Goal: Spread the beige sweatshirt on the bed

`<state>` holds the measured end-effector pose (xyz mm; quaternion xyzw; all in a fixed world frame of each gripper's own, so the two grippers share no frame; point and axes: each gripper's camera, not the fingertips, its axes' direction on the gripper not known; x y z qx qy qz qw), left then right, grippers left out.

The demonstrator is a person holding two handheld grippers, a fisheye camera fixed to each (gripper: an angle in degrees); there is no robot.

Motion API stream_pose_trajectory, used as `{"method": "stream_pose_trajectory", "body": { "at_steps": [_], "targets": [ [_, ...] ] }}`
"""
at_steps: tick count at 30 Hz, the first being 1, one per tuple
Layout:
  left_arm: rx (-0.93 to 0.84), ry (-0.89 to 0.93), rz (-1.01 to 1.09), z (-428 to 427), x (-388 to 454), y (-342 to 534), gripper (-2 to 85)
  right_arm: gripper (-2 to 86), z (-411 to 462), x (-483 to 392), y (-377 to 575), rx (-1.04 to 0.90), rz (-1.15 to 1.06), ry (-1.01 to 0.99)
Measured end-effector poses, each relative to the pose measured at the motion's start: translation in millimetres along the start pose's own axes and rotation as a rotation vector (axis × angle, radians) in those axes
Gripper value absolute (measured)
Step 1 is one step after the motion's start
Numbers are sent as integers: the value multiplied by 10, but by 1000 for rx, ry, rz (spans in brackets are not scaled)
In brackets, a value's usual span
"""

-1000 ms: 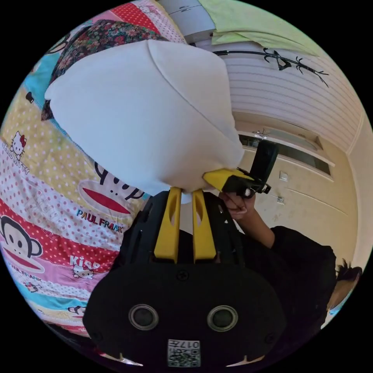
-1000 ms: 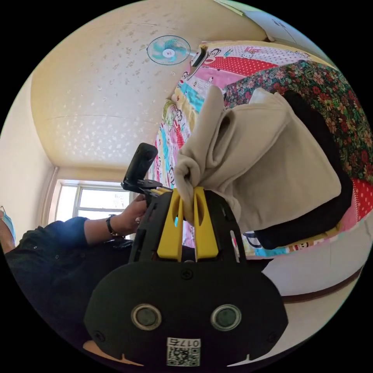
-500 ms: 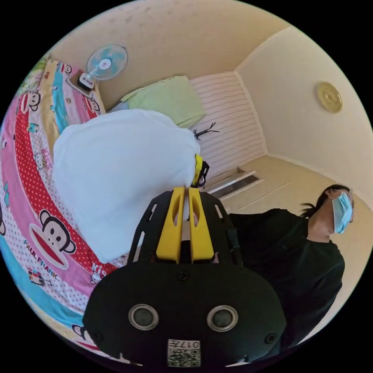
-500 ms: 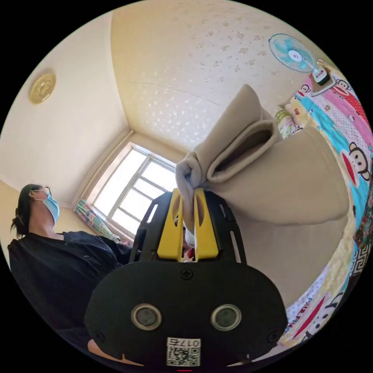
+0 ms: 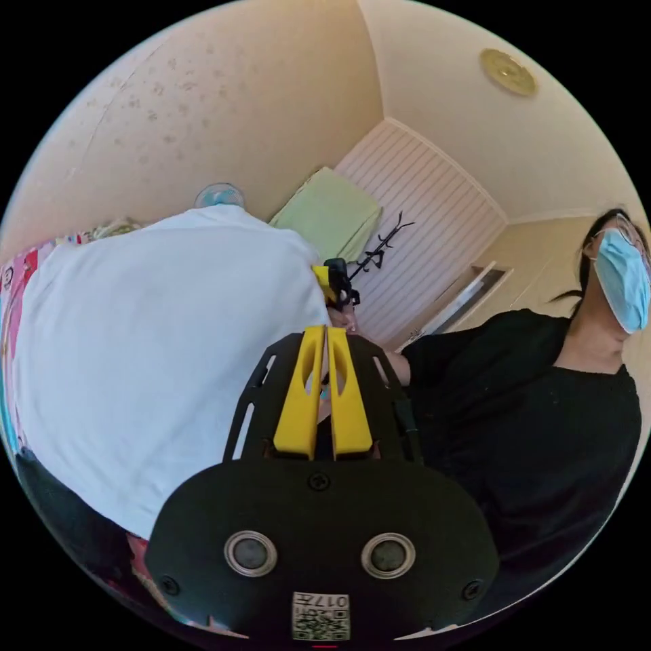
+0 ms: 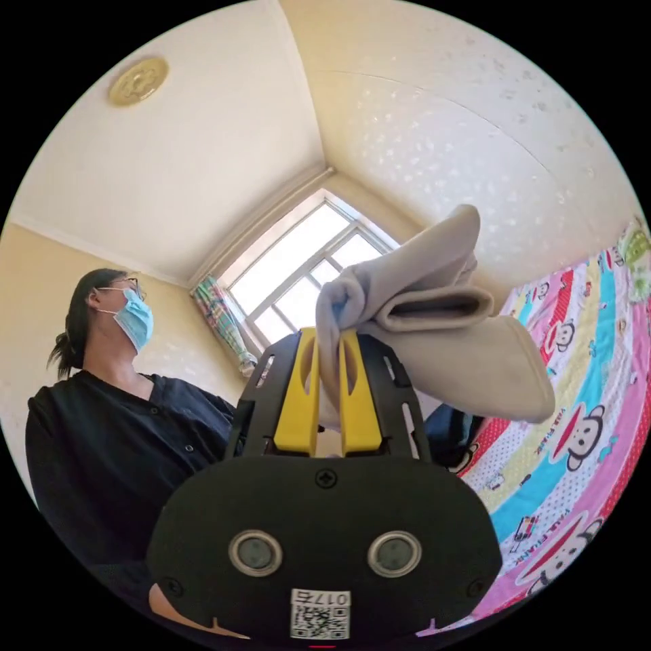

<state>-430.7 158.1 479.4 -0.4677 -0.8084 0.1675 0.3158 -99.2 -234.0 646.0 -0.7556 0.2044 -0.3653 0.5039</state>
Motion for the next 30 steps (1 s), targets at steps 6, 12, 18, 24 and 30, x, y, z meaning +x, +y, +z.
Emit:
{"method": "stream_pose_trajectory", "body": {
  "at_steps": [6, 12, 18, 24, 30],
  "targets": [
    [-72, 110, -655, 119, -1264, 1487, 3, 18, 337, 1385, 1532, -570, 714, 695],
    [-19, 228, -928, 229, -1851, 2142, 26, 5, 83, 993, 2343, -351, 1035, 721],
    [-61, -148, -961, 270, -2633, 1721, 112, 3, -9, 476, 2031, -241, 1055, 905],
    [-51, -273, -1050, 526, -3500, 1668, 130, 3, 383, 184, 1780, -398, 1008, 985],
    [-87, -285, -1155, 885, -3636, 2007, 57, 6, 769, 232, 1790, -556, 1049, 988]
  ]
}}
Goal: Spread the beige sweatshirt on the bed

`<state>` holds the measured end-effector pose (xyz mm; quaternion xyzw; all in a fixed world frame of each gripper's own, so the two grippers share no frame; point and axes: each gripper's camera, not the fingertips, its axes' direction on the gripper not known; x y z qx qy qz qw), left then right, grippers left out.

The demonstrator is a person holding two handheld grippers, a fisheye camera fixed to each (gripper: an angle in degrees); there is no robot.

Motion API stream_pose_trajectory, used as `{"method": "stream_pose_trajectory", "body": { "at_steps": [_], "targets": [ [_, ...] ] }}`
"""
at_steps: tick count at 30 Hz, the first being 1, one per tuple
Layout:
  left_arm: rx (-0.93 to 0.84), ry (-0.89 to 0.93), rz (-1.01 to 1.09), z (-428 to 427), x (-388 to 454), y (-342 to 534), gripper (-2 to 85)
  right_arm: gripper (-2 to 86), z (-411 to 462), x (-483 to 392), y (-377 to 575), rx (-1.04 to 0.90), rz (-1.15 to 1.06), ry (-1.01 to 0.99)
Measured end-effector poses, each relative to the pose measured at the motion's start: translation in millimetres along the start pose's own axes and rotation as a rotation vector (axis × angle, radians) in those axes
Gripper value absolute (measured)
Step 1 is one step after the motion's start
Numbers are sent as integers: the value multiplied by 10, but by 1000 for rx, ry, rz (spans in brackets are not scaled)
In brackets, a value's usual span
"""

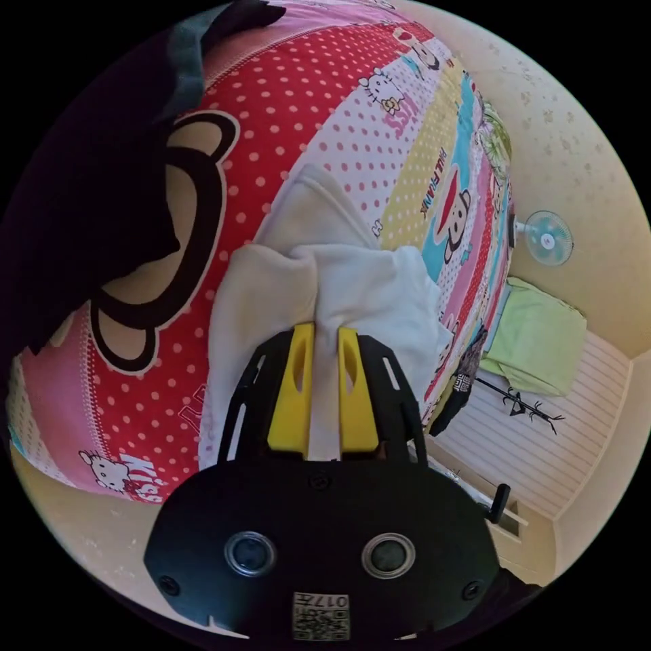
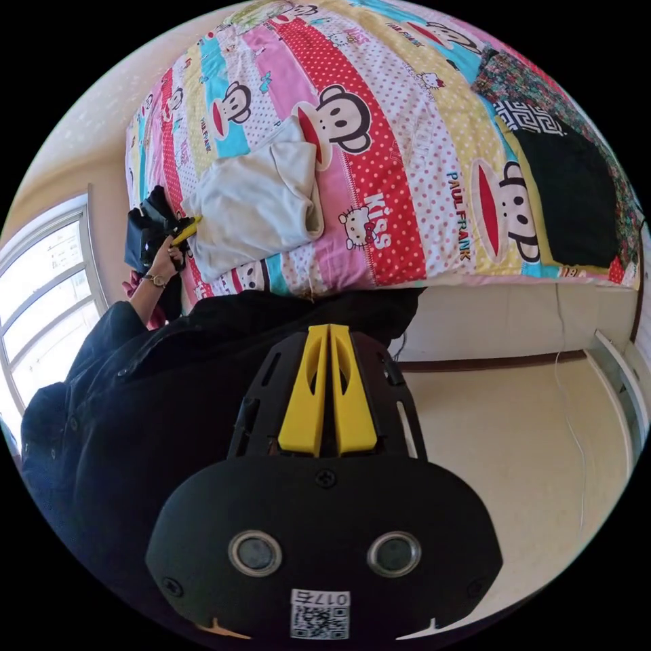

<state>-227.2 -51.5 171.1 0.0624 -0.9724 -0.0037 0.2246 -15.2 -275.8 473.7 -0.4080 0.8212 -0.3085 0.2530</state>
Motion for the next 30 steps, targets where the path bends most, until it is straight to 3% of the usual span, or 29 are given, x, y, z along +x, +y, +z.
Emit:
{"method": "stream_pose_trajectory", "body": {
  "at_steps": [3, 5, 10, 15, 19, 22, 25, 28, 30],
  "targets": [
    [-130, 184, 135, -97, -57, 131, 50, 10, 11, -248, -85, 18, -41, -34],
    [-220, 310, 382, -258, 60, 439, 47, 15, -8, -451, -146, 45, -73, -72],
    [-338, 378, 712, -384, 439, 1261, 2, 85, 113, -1227, -426, 60, -182, -369],
    [-427, 394, 845, -121, 640, 1794, -7, 164, 514, -1717, -672, -33, -50, -627],
    [-406, 269, 943, -34, 696, 2156, -9, 135, 804, -1742, -682, -78, 209, -456],
    [-426, 174, 1022, 23, 655, 2369, -9, 84, 899, -1710, -553, -65, 192, -339],
    [-415, 230, 1034, -13, 528, 2495, -10, 46, 814, -1737, -298, 0, 83, -339],
    [-543, 655, 1103, -222, 432, 2573, -10, 31, 388, -1931, 72, 161, -228, -418],
    [-491, 617, 1159, -474, 367, 2626, -10, 25, 68, -2100, 376, 213, -443, -445]
  ]
}}
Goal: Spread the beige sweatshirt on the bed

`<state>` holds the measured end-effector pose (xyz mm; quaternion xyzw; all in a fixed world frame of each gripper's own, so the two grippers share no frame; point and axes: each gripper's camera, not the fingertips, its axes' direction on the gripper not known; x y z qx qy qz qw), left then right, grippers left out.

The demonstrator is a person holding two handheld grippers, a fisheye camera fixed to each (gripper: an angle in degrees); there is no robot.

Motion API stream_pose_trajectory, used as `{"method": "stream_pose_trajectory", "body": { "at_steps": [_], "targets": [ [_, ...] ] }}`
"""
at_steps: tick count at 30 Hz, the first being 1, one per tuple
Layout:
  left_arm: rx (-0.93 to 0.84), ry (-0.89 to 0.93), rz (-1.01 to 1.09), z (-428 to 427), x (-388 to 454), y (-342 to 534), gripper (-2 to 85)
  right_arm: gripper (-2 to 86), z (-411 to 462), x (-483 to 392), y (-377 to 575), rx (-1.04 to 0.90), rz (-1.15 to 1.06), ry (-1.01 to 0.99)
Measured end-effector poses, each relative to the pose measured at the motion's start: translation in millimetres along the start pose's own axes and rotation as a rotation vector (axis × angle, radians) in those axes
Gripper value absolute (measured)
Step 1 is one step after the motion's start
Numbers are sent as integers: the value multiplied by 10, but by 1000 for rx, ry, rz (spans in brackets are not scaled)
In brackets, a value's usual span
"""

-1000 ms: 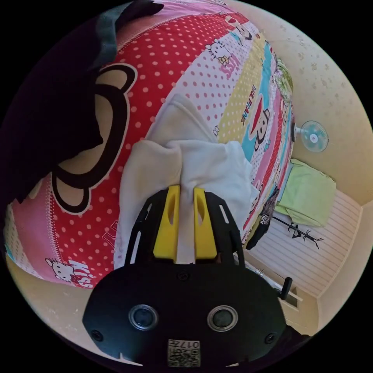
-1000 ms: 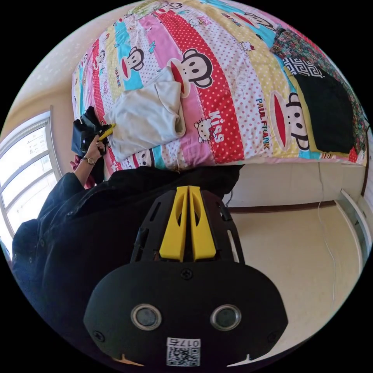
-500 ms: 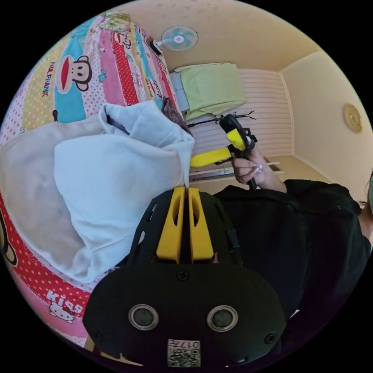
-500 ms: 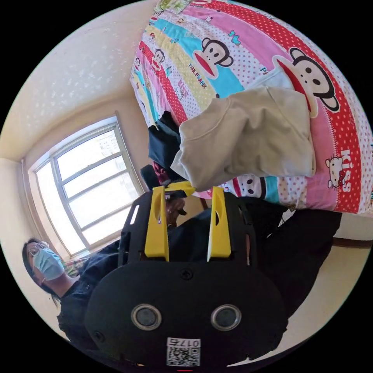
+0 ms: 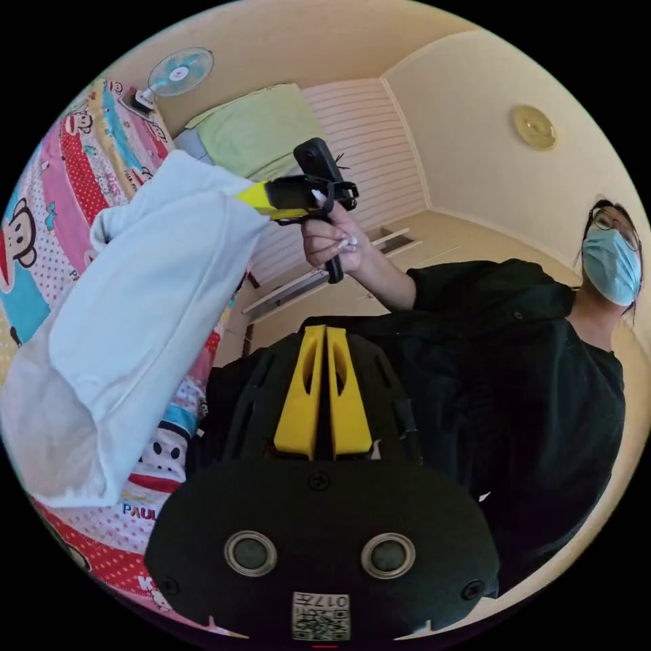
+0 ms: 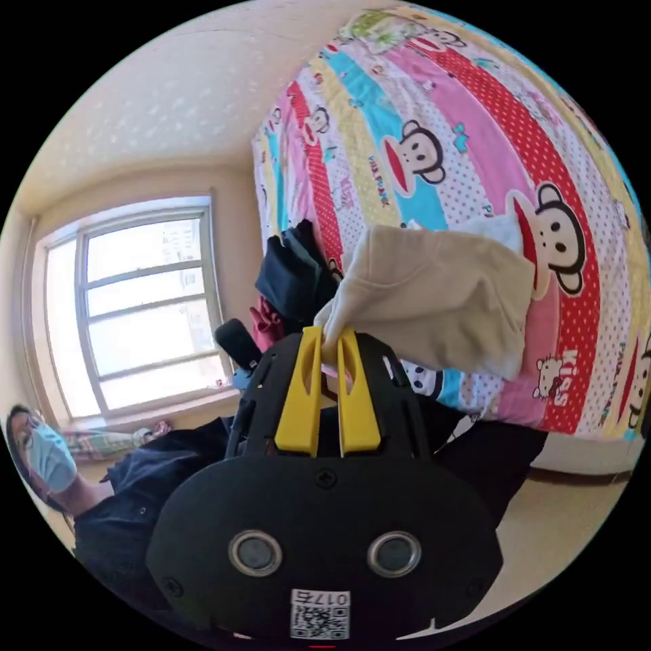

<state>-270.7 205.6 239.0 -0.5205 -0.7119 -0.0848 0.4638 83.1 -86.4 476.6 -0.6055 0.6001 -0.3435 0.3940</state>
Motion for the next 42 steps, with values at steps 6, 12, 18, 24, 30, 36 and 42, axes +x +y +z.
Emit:
{"method": "stream_pose_trajectory", "body": {
  "at_steps": [6, 12, 18, 24, 30, 36, 42],
  "targets": [
    [139, -298, 42, -645, 594, 305, -9, 16, -812, -1474, 848, -106, -743, 24],
    [96, -441, 160, -428, 1017, 172, 20, 11, -1294, -2315, 1891, -379, -940, 269],
    [44, -473, 75, 541, 860, -95, 112, 6, -1812, -2707, 2550, -233, -852, 642],
    [111, -538, 114, 1163, 1124, -73, 136, 7, -2121, -3184, 3368, -42, -1023, 653],
    [192, -469, 194, 1580, 1216, -241, 173, 8, -2253, -3544, 4158, 40, -1162, 666],
    [372, -584, 254, 1894, 1459, -209, 31, 12, -2485, -3572, 4625, 105, -1203, 729],
    [716, -569, 252, 1176, 1789, 183, 0, 21, -3091, -2378, 4469, 287, -629, 730]
  ]
}}
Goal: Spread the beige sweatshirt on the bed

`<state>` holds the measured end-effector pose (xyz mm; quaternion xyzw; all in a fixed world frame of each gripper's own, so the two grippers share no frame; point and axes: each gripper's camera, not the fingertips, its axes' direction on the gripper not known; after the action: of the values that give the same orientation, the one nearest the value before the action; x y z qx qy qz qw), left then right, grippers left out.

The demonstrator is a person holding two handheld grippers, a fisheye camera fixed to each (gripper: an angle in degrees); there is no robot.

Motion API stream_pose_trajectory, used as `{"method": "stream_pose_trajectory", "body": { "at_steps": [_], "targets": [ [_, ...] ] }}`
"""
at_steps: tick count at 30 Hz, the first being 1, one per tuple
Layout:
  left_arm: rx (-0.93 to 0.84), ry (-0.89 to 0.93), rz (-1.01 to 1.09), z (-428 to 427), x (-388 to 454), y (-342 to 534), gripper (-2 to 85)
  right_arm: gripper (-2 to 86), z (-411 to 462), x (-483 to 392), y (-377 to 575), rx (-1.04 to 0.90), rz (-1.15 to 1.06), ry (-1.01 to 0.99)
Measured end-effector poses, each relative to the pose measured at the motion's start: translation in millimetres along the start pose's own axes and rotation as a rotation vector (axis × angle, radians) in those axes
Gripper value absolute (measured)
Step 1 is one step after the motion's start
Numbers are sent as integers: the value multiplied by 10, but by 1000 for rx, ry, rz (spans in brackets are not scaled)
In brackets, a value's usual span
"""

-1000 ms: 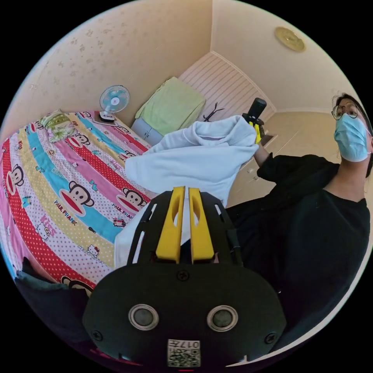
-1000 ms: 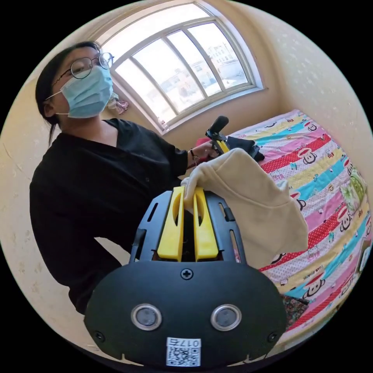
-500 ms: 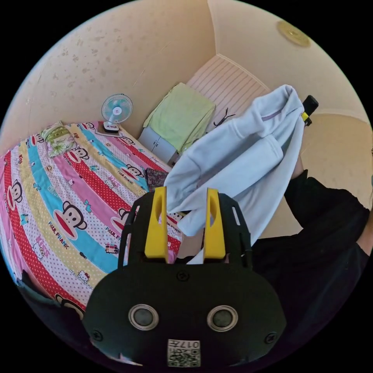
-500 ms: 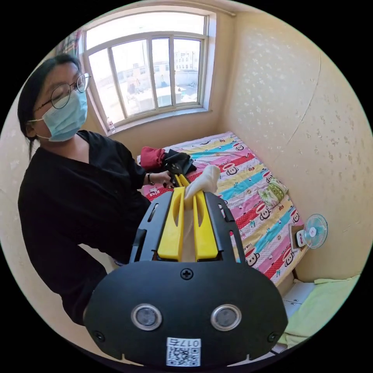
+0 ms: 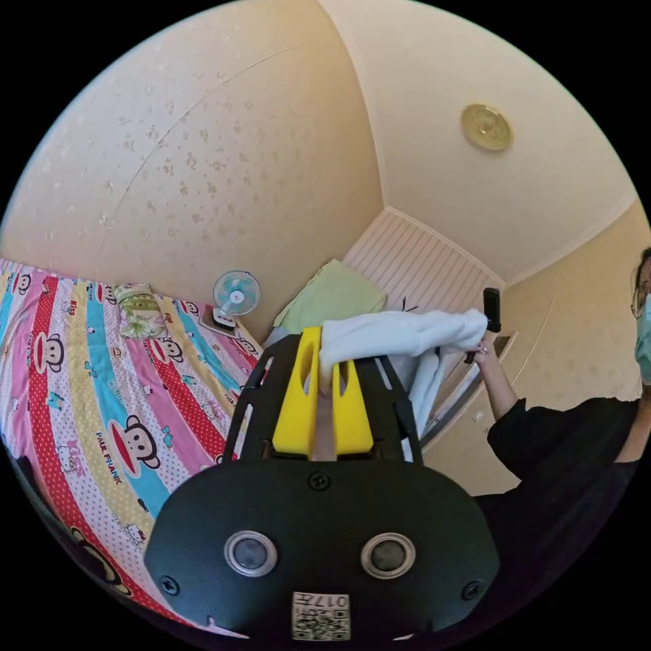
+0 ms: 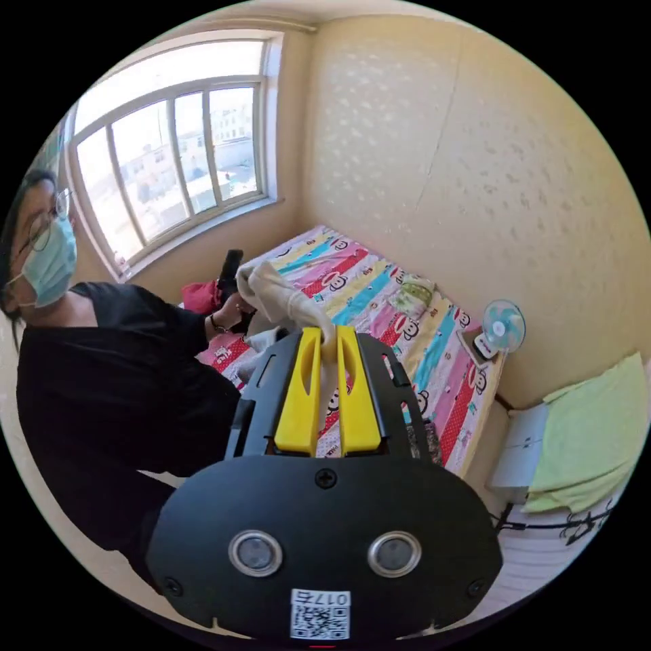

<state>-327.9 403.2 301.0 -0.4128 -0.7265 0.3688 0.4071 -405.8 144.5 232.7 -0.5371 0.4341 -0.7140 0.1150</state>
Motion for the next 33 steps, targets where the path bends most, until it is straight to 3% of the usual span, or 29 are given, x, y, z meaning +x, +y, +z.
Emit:
{"method": "stream_pose_trajectory", "body": {
  "at_steps": [2, 5, 9, 12, 16, 20, 25, 29, 33],
  "targets": [
    [14, -69, 28, -103, 125, -190, -3, 23, 235, 349, 229, 39, 171, -61],
    [16, -212, 109, -188, 429, -356, -5, 26, 585, 549, 491, 177, 158, -126],
    [69, -162, 211, -420, 731, -325, -6, 30, 805, 877, 945, 546, 241, -351],
    [-40, -97, 204, -496, 857, -251, -5, 31, 935, 986, 1235, 723, 244, -527],
    [-211, -152, 318, -525, 1240, -138, -3, 32, 807, 1010, 1355, 847, 151, -573],
    [-376, -195, 371, -358, 1492, -299, -1, 32, 613, 1120, 1154, 840, 109, -435],
    [-430, -181, 189, -42, 1116, -755, -3, 30, 860, 1505, 543, 740, 121, -156],
    [-434, -227, -42, 299, 21, -1157, 2, 31, 1567, 2275, -156, 584, 148, -262],
    [-378, -254, -307, 656, -1396, -1425, 16, 35, 3007, 3451, -1167, 380, 241, -417]
  ]
}}
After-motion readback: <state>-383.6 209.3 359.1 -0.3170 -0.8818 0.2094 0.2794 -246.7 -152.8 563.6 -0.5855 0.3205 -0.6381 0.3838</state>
